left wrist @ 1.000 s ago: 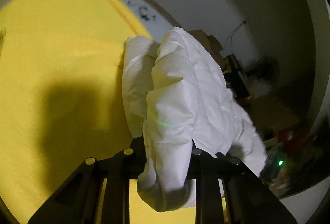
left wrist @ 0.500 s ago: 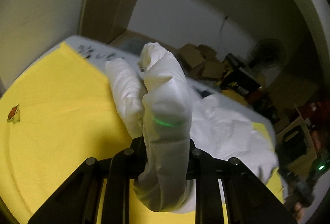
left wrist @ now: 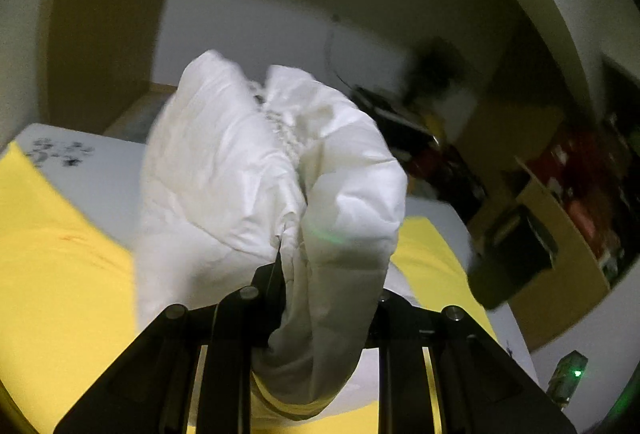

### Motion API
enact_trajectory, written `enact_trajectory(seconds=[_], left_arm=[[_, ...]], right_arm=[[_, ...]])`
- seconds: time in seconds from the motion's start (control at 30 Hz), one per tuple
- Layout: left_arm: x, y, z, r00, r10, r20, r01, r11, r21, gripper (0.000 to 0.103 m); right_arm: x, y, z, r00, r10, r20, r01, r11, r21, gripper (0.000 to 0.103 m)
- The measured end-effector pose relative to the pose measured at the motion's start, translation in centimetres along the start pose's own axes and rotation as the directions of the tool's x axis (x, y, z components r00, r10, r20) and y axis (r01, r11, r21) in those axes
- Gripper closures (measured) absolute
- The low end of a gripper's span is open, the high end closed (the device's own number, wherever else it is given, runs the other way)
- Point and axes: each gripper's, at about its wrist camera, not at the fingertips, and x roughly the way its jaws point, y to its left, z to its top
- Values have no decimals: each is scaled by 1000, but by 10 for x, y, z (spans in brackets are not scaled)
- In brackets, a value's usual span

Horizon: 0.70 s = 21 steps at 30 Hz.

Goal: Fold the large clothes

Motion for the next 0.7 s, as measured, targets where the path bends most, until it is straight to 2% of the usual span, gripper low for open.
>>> enact_trajectory(seconds=[0.13,0.23,0.33,0.47,0.57,0.7], left_arm=[[65,-45,-38,992,-12,-124,18,999,48,83],[100,-61,-66,988,11,-155,3,996,94,82],[109,-69,-84,989,29,-147,-8,990,144,77],[114,-66,-97,985,19,-173,9,987,158,77],[114,-59,-108,981,12,-195,23,985,174,77],[129,-52,-120,965,-6,-262,54,983,177,78]], right_arm=[[-8,-25,-3,1000,-5,0,5,1000,29,21],[-19,-42,-8,1000,0,-5,1,999,40,21],[-25,-52,-8,1000,-7,-2,7,1000,31,21],[-24,-52,-9,1000,4,3,-5,1000,28,21],[-18,-46,-7,999,52,-2,-52,998,19,21],[-9,-22,4,994,112,2,-112,993,-22,21]])
